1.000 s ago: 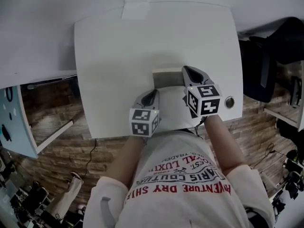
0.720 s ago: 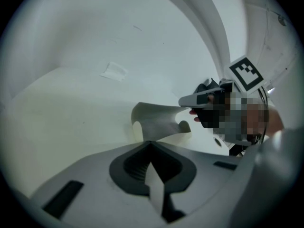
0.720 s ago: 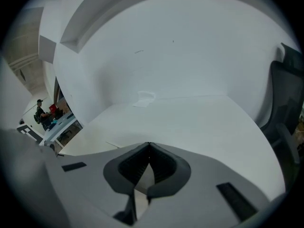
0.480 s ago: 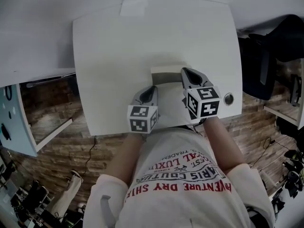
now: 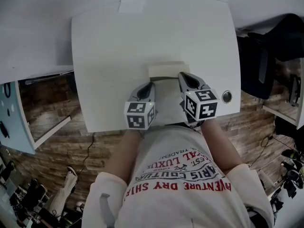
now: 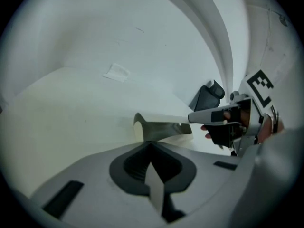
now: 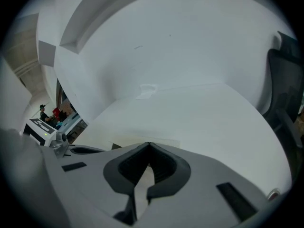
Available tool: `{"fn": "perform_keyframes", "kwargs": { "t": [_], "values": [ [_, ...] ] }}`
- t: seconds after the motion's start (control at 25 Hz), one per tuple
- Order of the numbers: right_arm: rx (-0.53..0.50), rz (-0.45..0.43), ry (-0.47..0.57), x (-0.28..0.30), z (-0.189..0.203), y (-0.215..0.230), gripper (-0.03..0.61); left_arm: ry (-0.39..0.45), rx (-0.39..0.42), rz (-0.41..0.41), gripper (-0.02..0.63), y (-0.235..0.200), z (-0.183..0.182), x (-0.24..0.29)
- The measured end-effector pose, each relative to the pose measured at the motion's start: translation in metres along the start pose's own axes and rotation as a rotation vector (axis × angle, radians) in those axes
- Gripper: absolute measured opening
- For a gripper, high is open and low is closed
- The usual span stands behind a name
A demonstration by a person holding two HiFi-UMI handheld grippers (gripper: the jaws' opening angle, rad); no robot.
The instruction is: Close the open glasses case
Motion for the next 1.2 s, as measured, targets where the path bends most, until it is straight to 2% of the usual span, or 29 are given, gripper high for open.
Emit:
{"fn": "perform_keyframes", "kwargs": {
  "t": [0.32,0.6,0.84,1.04,1.2],
  "values": [
    [0.033,-0.017,-0.038,0.002,0.019,-0.001,0.012,0.010,-0.020,-0.006,-0.002,0.000,0.000,0.000],
    [0.010,-0.020,-0.056,0.007,0.025,0.000,0.012,0.016,-0.046,0.003,-0.002,0.000,0.001,-0.001],
    [0.021,-0.009,-0.097,0.010,0.033,0.001,0.012,-0.037,-0.039,-0.007,-0.002,0.001,0.008,-0.003],
    [0.027,-0.003,-0.090,0.010,0.034,0.001,0.012,-0.039,-0.088,-0.020,-0.002,-0.004,0.017,-0.012],
    [-0.002,-0.019,-0.044,0.003,0.025,-0.004,0.012,-0.009,-0.084,-0.029,-0.002,-0.003,0.008,-0.021]
  ]
}}
Point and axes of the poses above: the fingertips, and each gripper's own axes: x forward along the fingers, y to its right, z out of its underside, the point moved 3 cm from there along -x, backward along the fingers, and after that the axes turned 3 degrees about z, right-handed, at the moved point
